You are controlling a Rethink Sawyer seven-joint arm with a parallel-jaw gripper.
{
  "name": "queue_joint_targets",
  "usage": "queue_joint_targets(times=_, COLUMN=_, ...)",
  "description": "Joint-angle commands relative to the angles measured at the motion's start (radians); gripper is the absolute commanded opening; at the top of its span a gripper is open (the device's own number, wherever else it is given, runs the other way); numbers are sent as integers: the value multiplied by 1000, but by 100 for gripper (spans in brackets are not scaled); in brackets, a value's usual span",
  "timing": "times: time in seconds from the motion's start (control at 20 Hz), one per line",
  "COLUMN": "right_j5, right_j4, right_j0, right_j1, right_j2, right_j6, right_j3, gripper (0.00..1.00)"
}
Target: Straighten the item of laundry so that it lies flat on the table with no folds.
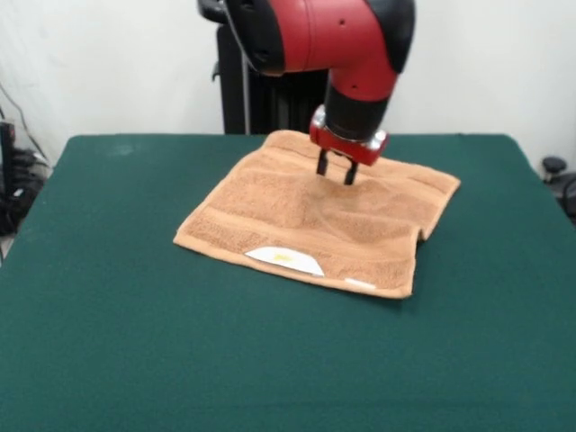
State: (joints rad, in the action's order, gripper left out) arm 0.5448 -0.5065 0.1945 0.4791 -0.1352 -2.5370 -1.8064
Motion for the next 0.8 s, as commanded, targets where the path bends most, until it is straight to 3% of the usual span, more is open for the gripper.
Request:
queue_joint_targets(times=0.05, right_j5=-173, right_j4=27, right_j0=-72, right_j1=-39, right_j2=-107, right_j6=-58, right_j3=110, gripper=100)
queue_joint_targets(times=0.4, right_j5=-159, right_j4=31, right_j0=-89, right_j1=-71, right_j2=-105, right_j6=-32, right_j3=149, gripper=100)
queue_joint_targets(times=0.8, right_j5=-339, right_j4=-13, right_j0=-198, right_j1=-101, right_j2=24, right_j6=-153, right_j3=226, gripper=100)
